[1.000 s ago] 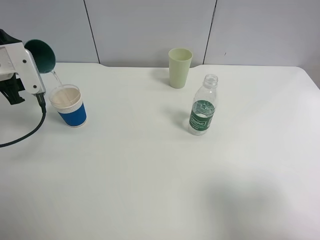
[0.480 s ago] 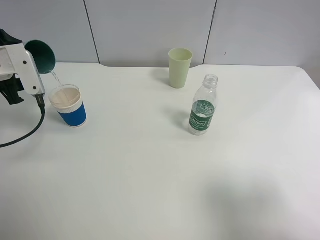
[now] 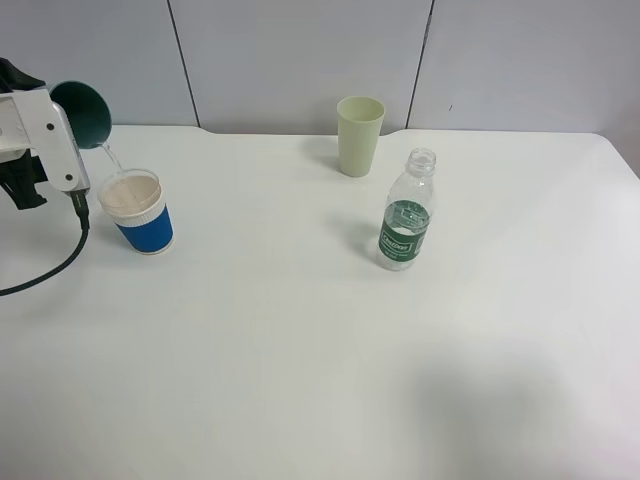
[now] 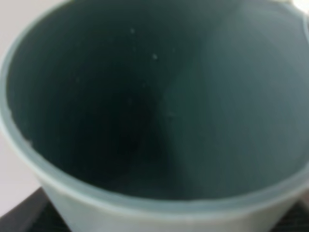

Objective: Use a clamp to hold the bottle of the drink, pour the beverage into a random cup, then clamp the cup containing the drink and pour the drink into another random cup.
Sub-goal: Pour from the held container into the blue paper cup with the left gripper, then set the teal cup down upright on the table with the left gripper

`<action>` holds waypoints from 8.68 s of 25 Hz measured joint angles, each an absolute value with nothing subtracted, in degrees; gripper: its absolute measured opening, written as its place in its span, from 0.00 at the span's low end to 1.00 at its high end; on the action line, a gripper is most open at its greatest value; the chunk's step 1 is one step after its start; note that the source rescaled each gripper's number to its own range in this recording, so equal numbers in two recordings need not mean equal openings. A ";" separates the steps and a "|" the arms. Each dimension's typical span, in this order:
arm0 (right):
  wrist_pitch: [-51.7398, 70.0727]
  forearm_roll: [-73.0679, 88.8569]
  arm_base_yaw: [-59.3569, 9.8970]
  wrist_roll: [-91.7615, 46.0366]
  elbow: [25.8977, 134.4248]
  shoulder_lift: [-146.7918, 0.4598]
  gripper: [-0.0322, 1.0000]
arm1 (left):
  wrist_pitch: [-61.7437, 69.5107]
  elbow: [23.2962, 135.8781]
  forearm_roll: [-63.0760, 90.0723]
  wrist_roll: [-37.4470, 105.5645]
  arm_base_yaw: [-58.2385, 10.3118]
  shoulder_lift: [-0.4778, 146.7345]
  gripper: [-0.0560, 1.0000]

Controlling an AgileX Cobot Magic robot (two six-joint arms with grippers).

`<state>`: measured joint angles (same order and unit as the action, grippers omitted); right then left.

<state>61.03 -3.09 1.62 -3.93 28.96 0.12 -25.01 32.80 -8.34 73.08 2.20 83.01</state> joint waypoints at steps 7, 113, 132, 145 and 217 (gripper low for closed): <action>61.03 -3.09 1.62 -3.93 28.96 0.12 1.00 | -25.54 32.82 -4.46 78.13 2.20 83.01 0.06; 61.03 -3.09 1.62 -3.93 28.96 0.12 1.00 | -30.68 31.22 -2.85 117.65 0.86 82.54 0.06; 61.03 -3.09 1.62 -3.93 28.96 0.12 1.00 | -16.38 41.89 5.87 79.05 -16.47 73.84 0.06; 61.03 -3.09 1.62 -3.93 28.96 0.12 1.00 | -3.02 42.30 13.64 53.42 -23.82 73.84 0.06; 61.03 -3.09 1.62 -3.93 28.96 0.12 1.00 | -60.01 33.63 -24.97 -3.60 -27.14 113.01 0.06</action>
